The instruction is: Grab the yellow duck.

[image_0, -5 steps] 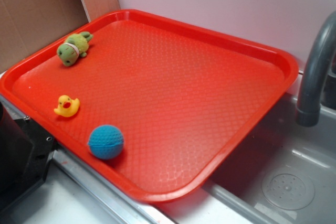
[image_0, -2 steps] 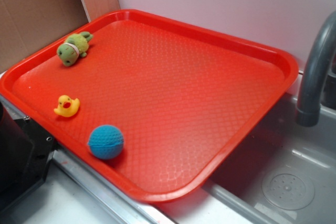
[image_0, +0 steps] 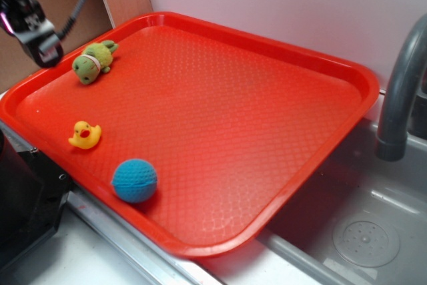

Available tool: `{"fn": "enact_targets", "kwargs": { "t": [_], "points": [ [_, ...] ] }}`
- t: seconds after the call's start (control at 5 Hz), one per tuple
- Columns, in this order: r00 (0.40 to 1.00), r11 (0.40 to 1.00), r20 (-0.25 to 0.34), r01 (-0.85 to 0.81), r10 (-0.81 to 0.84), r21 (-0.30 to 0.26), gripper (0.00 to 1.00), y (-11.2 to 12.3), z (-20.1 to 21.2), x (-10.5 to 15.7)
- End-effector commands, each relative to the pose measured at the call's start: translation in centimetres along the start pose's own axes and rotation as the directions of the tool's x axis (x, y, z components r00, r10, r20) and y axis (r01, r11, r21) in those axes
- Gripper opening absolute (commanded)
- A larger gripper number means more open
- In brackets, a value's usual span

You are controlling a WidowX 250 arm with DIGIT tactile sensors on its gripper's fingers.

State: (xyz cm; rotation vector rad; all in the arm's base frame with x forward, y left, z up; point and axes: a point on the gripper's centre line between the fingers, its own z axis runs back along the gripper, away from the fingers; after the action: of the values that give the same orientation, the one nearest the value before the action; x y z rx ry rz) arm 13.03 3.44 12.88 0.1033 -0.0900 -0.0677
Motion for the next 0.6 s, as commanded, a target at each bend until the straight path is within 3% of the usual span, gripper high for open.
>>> {"fn": "enact_targets", "kwargs": {
  "t": [0.0, 0.2, 0.4],
  "points": [
    [0.996, 0.996, -0.026, 0.087, -0.086, 0.034, 1.00, 1.5, -3.9, 1.1],
    [0.996, 0.998, -0.056, 0.066, -0.065, 0.023, 1.00, 2.9, -5.6, 0.4],
    [0.995, 0.996, -0.044, 0.086, -0.086, -0.015, 1.00, 2.2, -6.7, 0.0]
  ]
}}
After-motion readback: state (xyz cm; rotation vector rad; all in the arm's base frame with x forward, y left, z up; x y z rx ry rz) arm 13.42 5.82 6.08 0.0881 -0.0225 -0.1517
